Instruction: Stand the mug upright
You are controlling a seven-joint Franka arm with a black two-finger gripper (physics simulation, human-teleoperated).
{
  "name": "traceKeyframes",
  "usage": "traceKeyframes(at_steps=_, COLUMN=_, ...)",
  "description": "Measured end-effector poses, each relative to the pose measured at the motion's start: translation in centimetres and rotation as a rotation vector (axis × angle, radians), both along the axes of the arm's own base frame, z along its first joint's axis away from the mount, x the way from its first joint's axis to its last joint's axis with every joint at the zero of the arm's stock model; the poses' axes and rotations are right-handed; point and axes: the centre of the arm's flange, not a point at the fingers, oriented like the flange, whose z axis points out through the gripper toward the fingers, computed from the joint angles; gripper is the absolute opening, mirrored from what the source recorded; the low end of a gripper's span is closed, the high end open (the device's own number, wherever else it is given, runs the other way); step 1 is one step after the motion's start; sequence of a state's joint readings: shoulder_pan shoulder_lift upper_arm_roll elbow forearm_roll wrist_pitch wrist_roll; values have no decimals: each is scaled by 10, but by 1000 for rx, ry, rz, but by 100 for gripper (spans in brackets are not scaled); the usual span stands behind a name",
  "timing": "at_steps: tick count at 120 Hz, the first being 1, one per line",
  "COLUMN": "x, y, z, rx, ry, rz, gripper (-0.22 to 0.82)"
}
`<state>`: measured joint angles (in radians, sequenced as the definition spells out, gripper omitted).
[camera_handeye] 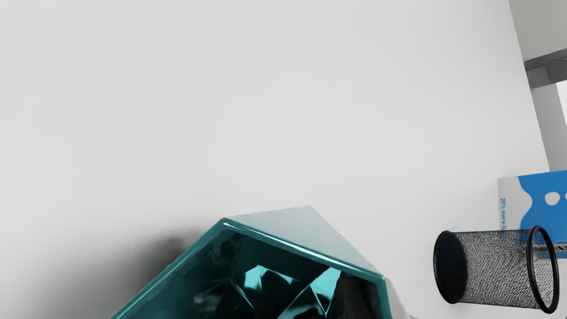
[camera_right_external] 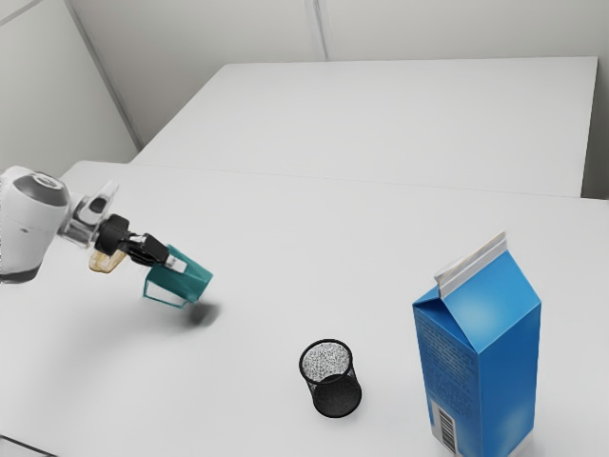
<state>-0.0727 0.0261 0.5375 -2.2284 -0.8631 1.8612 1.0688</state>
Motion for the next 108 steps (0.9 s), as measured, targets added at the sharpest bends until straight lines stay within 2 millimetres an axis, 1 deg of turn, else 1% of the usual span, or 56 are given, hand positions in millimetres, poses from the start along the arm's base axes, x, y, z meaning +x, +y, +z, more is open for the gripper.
traceKeyframes(at_steps=14, x=31, y=-25, z=25, rx=75, ry=-42, rz=-80, gripper=-15)
traceKeyframes(at_steps=22, x=48, y=-45, z=35, rx=149, ry=-56, rz=-148, gripper=-15)
traceKeyframes(at_steps=28, x=62, y=-64, z=42, rx=218, ry=-65, rz=-213, gripper=-16)
traceKeyframes(at_steps=35, x=74, y=-90, z=47, rx=301, ry=-72, rz=-292, gripper=-16)
traceKeyframes(at_steps=45, x=86, y=-128, z=51, rx=417, ry=-86, rz=-396, gripper=-16)
traceKeyframes(at_steps=51, x=91, y=-145, z=51, rx=479, ry=-95, rz=-440, gripper=-16)
traceKeyframes(at_steps=57, x=94, y=-157, z=51, rx=541, ry=-103, rz=-475, gripper=-16)
traceKeyframes(at_steps=67, x=98, y=-167, z=52, rx=633, ry=-116, rz=-509, gripper=-16)
traceKeyframes(at_steps=80, x=102, y=-171, z=53, rx=727, ry=-124, rz=-522, gripper=-17)
traceKeyframes(at_steps=95, x=103, y=-178, z=45, rx=784, ry=-119, rz=-521, gripper=-17)
traceKeyframes(at_steps=108, x=94, y=-184, z=32, rx=814, ry=-107, rz=-518, gripper=-17)
